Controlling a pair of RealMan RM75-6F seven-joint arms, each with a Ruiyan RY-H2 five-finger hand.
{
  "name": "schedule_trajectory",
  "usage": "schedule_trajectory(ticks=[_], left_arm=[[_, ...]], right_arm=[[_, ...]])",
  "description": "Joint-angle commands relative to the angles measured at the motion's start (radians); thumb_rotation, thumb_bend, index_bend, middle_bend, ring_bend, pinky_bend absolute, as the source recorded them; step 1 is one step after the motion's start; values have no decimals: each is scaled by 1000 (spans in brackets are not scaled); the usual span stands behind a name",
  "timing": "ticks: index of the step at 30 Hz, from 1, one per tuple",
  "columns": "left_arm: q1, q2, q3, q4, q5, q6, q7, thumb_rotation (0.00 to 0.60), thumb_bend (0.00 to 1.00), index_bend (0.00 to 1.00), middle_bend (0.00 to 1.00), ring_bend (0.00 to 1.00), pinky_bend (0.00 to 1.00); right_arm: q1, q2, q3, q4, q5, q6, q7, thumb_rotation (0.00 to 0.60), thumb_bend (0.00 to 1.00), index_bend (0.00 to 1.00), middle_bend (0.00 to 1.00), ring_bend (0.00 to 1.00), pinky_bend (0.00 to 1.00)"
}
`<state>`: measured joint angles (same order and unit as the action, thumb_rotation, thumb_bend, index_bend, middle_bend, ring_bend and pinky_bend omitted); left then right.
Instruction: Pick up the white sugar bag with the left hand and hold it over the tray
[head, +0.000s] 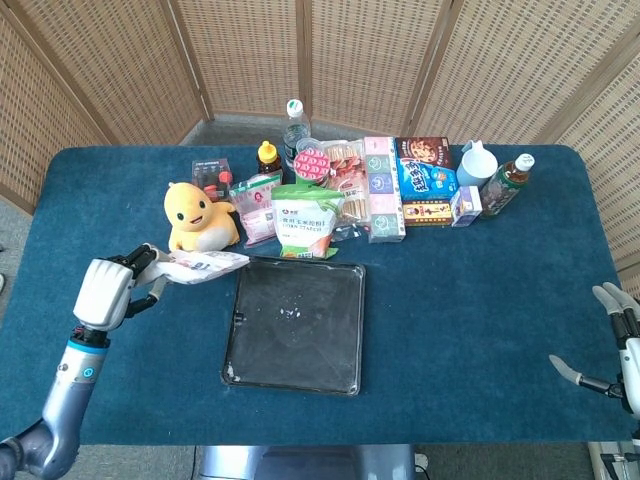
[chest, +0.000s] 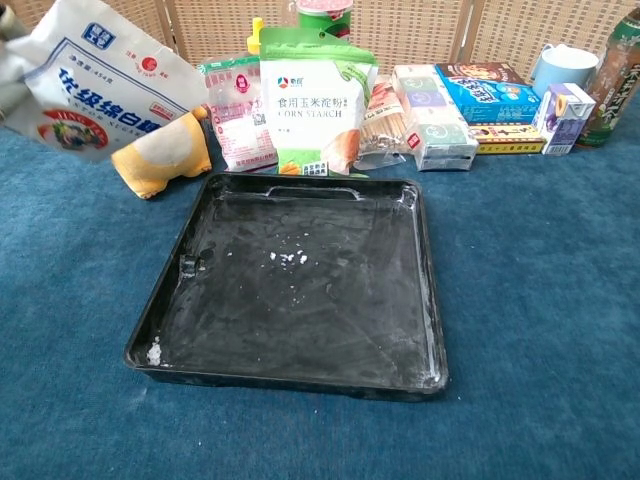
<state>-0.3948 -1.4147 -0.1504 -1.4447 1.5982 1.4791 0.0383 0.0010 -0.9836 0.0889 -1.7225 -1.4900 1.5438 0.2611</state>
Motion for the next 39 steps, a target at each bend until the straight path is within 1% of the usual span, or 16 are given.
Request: schedule_trajectory(ticks=[1, 5, 9, 13, 21, 22, 26, 32, 39], left_arm=[[-17, 51, 13, -46, 54, 6, 79, 600, 637, 710, 673, 722, 756], [-40, 97, 27, -78, 110, -17, 176, 600, 626, 711, 673, 723, 756], [-62, 126, 37, -93, 152, -44, 241, 600, 617, 711, 673, 723, 753], [-94, 142, 38, -83, 225, -61, 373, 600, 614, 711, 672, 723, 753], [-127, 170, 42, -98, 296, -106, 554, 600, 610, 716, 676, 723, 753], [-136, 176, 47, -95, 319, -123, 598, 600, 610, 719, 678, 724, 753], [-156, 183, 50, -104, 363, -155, 701, 600, 610, 731, 686, 730, 753], [-180, 190, 45, -128, 390, -195, 779, 600, 606, 734, 691, 731, 753], [-205, 201, 49, -128, 424, -243, 851, 600, 603, 739, 693, 732, 753]], right_arm=[[-1, 2, 0, -1, 0, 1, 4, 377, 0, 44, 4, 0, 0], [-3, 5, 0, -1, 0, 4, 10, 378, 0, 44, 5, 0, 0], [-4, 7, 1, -1, 1, 5, 15, 380, 0, 44, 4, 0, 0], [-5, 10, 2, 0, 3, 7, 22, 377, 0, 44, 4, 0, 0], [-4, 12, 1, 2, 4, 2, 31, 377, 0, 44, 5, 0, 0], [-4, 12, 1, 2, 3, 2, 31, 375, 0, 44, 4, 0, 0], [-5, 13, 1, 2, 4, 2, 33, 382, 0, 44, 4, 0, 0], [-4, 16, 1, 2, 6, 0, 40, 379, 0, 44, 4, 0, 0], [-6, 20, 2, 2, 7, 2, 50, 376, 0, 44, 4, 0, 0]])
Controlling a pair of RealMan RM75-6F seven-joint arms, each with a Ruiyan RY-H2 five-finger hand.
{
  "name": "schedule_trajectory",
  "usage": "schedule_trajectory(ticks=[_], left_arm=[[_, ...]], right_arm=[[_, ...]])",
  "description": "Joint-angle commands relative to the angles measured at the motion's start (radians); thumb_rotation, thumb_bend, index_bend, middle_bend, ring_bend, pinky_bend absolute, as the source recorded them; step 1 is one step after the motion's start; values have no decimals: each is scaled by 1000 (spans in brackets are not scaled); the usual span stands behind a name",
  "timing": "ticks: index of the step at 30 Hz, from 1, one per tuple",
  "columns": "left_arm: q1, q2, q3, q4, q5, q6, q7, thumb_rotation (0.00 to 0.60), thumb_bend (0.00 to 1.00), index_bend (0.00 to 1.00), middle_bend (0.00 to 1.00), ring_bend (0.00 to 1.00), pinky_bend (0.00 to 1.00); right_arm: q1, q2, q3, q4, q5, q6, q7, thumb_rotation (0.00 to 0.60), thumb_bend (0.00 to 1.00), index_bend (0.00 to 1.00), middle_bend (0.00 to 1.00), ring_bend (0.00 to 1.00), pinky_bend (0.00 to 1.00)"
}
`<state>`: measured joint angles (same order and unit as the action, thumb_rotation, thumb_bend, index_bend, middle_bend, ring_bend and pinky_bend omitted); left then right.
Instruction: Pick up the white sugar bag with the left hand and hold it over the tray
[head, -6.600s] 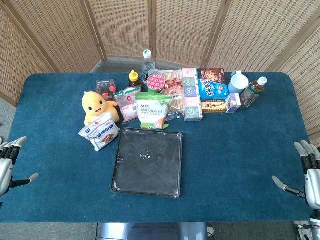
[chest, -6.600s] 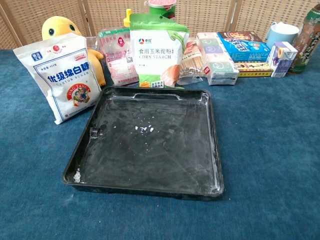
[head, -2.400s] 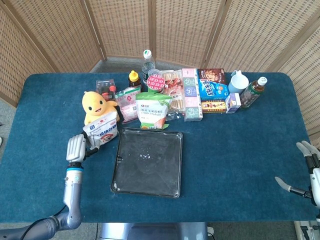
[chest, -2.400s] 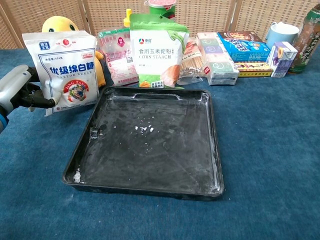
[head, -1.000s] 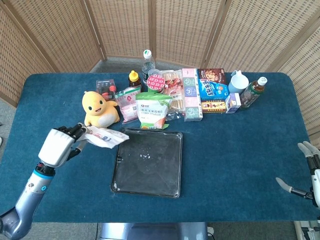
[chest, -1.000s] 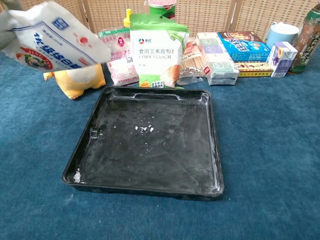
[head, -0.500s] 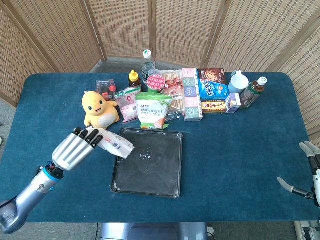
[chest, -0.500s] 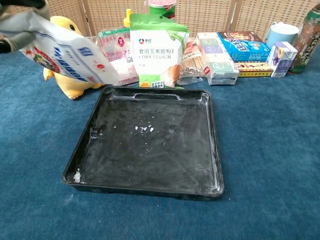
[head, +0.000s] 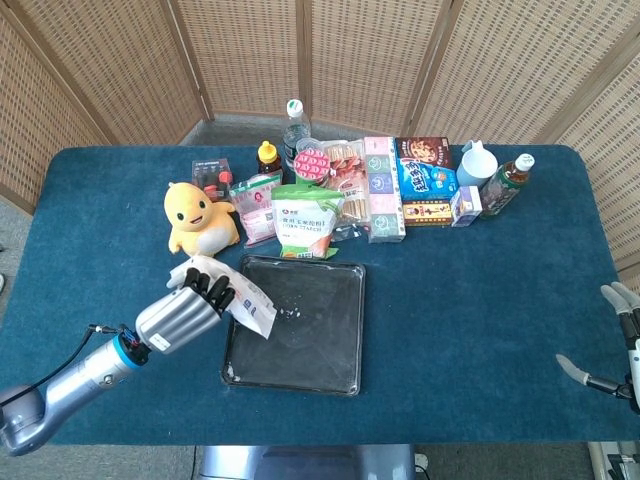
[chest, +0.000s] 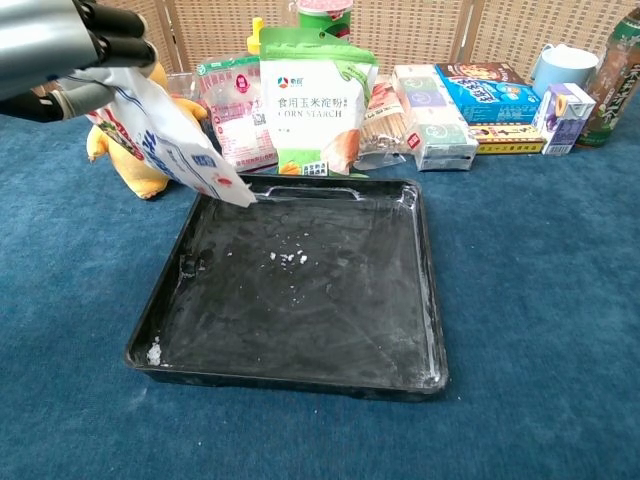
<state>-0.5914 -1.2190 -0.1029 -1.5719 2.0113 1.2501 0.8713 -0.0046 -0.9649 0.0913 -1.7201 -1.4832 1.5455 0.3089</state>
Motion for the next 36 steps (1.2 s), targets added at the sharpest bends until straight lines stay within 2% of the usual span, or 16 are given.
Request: schedule_trajectory(ticks=[1, 9, 13, 20, 24, 29, 32, 36], left_arm=[[-12, 8, 2, -2, 15, -20, 28, 600, 603, 739, 693, 732, 753], [-39, 63, 4, -50, 67, -110, 172, 600, 604, 743, 696, 734, 753], [-28, 65, 7, -66, 51, -112, 175, 600, 604, 743, 696, 734, 752], [-8, 59, 9, -22, 26, -74, 129, 600, 604, 743, 696, 734, 753], [32, 26, 9, 42, -33, 25, -25, 600, 604, 743, 697, 735, 753], [90, -60, 3, 152, -148, 151, -296, 600, 603, 743, 698, 735, 753], [121, -109, -6, 217, -238, 183, -459, 600, 603, 743, 699, 735, 753], [146, -181, -18, 307, -353, 176, -689, 600, 602, 743, 699, 736, 752]], right_arm=[[0, 2, 0, 0, 1, 0, 3, 376, 0, 44, 4, 0, 0], [0, 2, -1, -2, 0, -2, 0, 380, 0, 44, 4, 0, 0], [-2, 3, -1, -2, 1, -1, 5, 379, 0, 44, 4, 0, 0], [-2, 6, -2, -2, 1, -3, 9, 379, 0, 44, 4, 0, 0], [-1, 3, -2, -3, 0, -3, 2, 380, 0, 44, 4, 0, 0], [1, -2, -3, -4, 2, -8, -10, 378, 0, 44, 4, 0, 0], [3, -5, -5, -5, -1, -11, -20, 377, 0, 44, 4, 0, 0], [6, -12, -6, -6, -2, -13, -37, 378, 0, 44, 4, 0, 0]])
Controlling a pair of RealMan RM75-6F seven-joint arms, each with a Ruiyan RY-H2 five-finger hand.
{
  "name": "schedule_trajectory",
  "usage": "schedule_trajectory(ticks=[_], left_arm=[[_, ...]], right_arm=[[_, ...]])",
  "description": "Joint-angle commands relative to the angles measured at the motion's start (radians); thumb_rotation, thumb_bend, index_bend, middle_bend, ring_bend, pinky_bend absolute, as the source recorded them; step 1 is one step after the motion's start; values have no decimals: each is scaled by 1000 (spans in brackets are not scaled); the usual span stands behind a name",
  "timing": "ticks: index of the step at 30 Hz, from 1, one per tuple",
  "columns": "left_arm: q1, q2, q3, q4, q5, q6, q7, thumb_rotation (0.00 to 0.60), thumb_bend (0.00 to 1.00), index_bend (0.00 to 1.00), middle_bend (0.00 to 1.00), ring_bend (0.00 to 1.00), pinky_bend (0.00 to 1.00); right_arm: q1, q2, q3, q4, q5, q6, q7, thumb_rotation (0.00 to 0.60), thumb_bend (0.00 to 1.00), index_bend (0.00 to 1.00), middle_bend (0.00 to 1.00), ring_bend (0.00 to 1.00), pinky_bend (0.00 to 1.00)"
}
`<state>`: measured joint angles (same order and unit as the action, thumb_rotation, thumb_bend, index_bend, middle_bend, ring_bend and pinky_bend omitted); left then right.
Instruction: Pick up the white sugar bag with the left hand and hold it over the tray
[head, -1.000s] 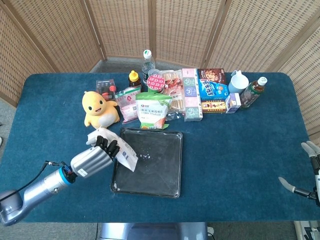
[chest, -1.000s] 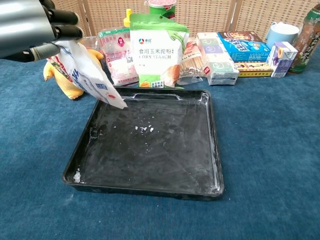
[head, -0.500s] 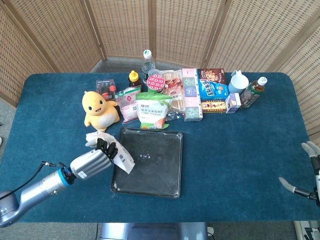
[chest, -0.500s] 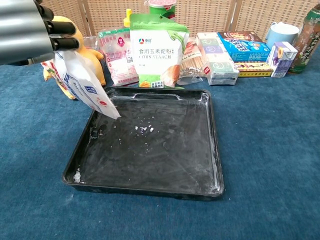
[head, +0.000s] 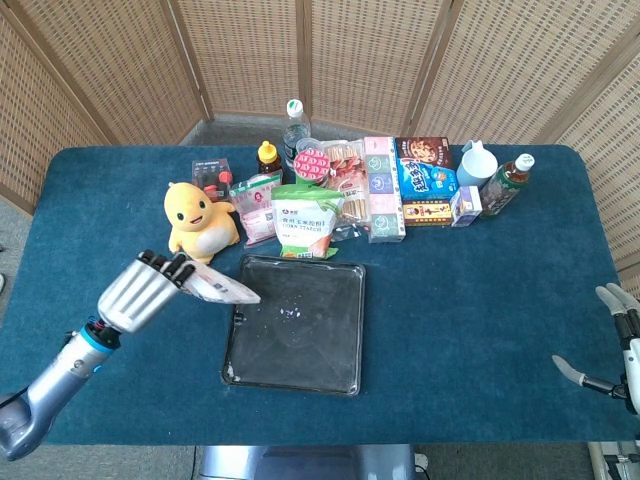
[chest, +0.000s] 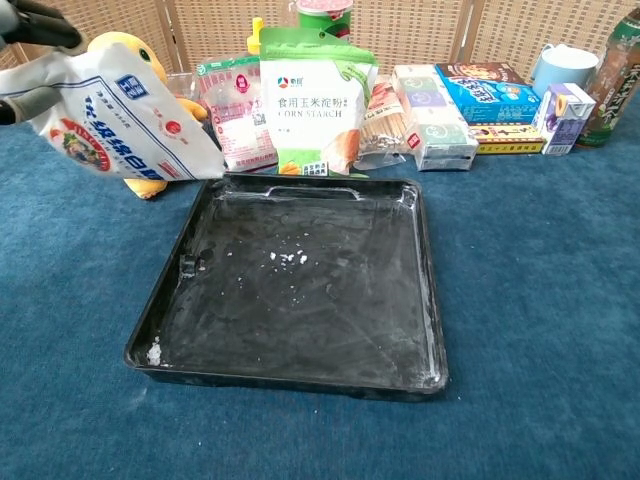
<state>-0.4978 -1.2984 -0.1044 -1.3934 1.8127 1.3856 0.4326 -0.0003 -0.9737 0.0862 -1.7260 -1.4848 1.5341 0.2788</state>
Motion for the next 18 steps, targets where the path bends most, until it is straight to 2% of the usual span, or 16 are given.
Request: schedule_trajectory(ticks=[1, 7, 10, 11, 12, 15, 18], left_arm=[[56, -124, -21, 160, -183, 32, -309, 600, 602, 743, 699, 736, 752], [49, -223, -43, 292, -269, -11, -507, 600, 595, 743, 699, 736, 752], [37, -257, -42, 343, -276, -27, -572, 600, 519, 711, 664, 690, 671], [31, -244, -21, 333, -278, -74, -610, 600, 458, 623, 581, 602, 585], [28, -229, -15, 319, -286, -102, -620, 600, 389, 490, 457, 483, 489], [24, -193, -13, 263, -305, -137, -608, 600, 228, 181, 189, 261, 314], [31, -170, -11, 225, -304, -126, -618, 600, 79, 33, 45, 132, 212]], right_arm=[[2, -6, -1, 0, 0, -4, -12, 377, 0, 44, 4, 0, 0], [8, -15, -3, 0, 1, -12, -32, 377, 0, 44, 4, 0, 0], [9, -18, -3, 1, 3, -15, -38, 377, 0, 44, 4, 0, 0], [10, -19, -2, 1, 5, -16, -39, 377, 0, 44, 4, 0, 0], [11, -19, -1, 2, 7, -17, -39, 378, 0, 44, 4, 0, 0], [12, -20, -2, 4, 8, -21, -38, 379, 0, 44, 4, 0, 0], [11, -19, -2, 6, 6, -19, -35, 378, 0, 44, 4, 0, 0]])
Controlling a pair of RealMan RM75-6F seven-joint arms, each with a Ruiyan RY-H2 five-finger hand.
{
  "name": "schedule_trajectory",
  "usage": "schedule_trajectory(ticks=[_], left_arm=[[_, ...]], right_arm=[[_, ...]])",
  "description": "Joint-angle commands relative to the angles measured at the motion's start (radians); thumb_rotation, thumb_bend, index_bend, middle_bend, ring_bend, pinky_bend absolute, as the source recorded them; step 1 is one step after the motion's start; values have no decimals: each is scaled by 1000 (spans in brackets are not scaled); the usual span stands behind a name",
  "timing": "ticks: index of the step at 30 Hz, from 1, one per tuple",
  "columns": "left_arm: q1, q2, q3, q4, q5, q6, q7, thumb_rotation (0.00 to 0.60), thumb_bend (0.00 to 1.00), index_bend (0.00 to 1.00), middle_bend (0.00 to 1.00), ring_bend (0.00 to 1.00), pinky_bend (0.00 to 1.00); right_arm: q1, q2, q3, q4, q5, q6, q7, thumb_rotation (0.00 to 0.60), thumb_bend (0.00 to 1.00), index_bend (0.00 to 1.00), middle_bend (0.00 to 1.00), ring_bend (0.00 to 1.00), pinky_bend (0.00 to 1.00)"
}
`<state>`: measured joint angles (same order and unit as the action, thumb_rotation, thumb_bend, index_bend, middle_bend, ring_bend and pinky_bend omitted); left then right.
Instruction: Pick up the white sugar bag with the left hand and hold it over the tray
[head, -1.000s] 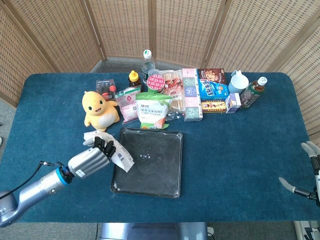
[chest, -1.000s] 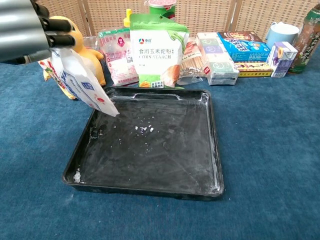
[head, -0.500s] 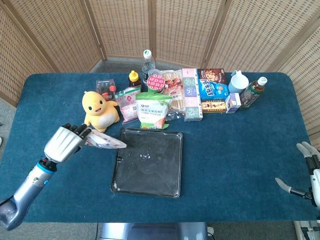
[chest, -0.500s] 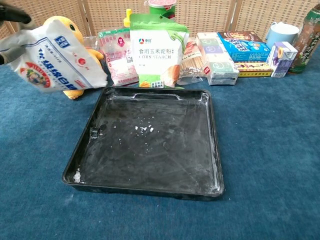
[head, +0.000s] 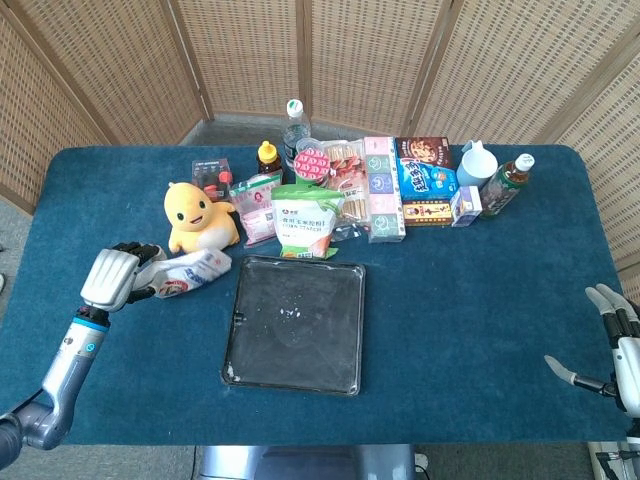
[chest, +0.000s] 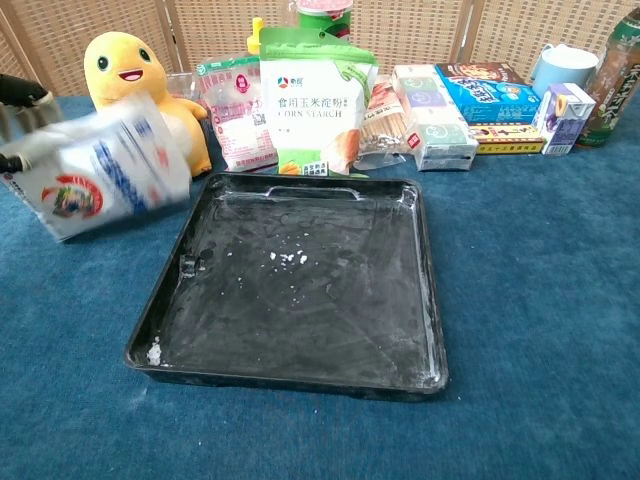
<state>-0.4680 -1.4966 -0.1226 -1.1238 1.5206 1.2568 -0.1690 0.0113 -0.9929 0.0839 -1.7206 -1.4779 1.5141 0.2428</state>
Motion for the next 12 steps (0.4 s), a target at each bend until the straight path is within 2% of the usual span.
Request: schedule_trajectory(ticks=[1, 3, 7, 12], left_arm=[[5, 37, 7, -59, -6, 16, -24, 600, 51, 17, 23, 111, 198], [15, 60, 7, -83, 17, 63, -32, 600, 8, 4, 0, 90, 179], [47, 118, 11, -138, 58, 158, -33, 600, 0, 4, 0, 88, 173], [107, 189, 19, -223, 34, 216, 11, 600, 0, 2, 0, 80, 143]], right_arm=[[-1, 1, 0, 0, -1, 3, 3, 378, 0, 44, 4, 0, 0], [-3, 3, 0, -2, -3, 6, 9, 378, 0, 44, 4, 0, 0], [-6, 9, 0, -3, -5, 12, 19, 380, 0, 44, 4, 0, 0], [-6, 9, 0, -6, -7, 13, 19, 377, 0, 44, 4, 0, 0]])
